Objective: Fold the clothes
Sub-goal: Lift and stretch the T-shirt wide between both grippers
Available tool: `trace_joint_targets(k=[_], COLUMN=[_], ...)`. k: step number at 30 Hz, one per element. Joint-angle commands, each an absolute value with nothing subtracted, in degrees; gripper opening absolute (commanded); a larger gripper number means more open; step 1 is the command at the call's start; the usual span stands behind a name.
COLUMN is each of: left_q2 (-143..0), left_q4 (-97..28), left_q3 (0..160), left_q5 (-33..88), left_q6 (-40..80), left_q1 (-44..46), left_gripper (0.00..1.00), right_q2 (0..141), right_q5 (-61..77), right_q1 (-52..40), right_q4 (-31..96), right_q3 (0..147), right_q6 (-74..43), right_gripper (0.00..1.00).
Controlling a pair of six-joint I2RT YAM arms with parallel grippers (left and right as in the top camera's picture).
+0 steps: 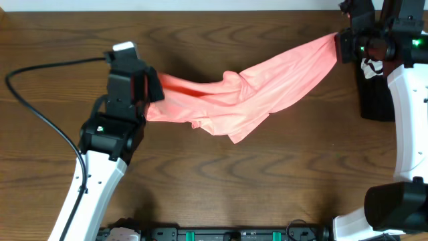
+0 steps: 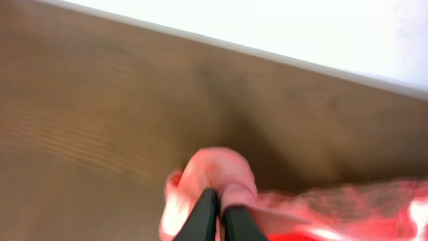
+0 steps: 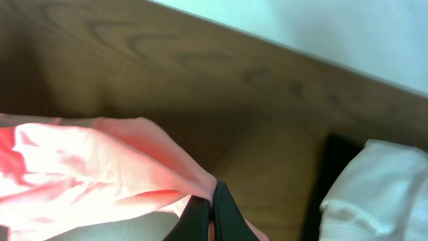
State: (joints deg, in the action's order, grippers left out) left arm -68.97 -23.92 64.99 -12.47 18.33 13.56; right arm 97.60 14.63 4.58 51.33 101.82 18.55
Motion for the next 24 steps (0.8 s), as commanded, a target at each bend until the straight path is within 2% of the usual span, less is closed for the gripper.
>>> trace_joint_targets(k=[1,6,11,18,24], left_q2=[-68.79,-68.79,-68.75,-66.85,-64.05], left_q4=[-17.26,-5.04,-4.21,-16.34,-25.71], left_q3=[66.54,68.93,76.03,84.51,84.68], left_q5=[-12.45,-12.49,-12.49,-12.47,-12.27], left_q6=[19.18,19.14,16.84,13.52,14.06], left_q1=[12.08,10.7,9.98,9.98,10.07], left_gripper=[0.06,0.06,0.06,0.06,0.06], right_q2=[97.45,97.38,97.38,96.36,94.26], right_q5=[14.28,12.71,11.79,11.81,11.79], right_q1=[4.49,5.15,7.57,11.31,12.03], right_q4=[47.79,42.19,44.71,56.27,63.99], right_q3=[103.57,108.18,119.28,134.26,136.42], right_q6=[20.51,21.08,21.06,21.06,21.08], right_gripper=[0.01,0.01,0.01,0.01,0.01])
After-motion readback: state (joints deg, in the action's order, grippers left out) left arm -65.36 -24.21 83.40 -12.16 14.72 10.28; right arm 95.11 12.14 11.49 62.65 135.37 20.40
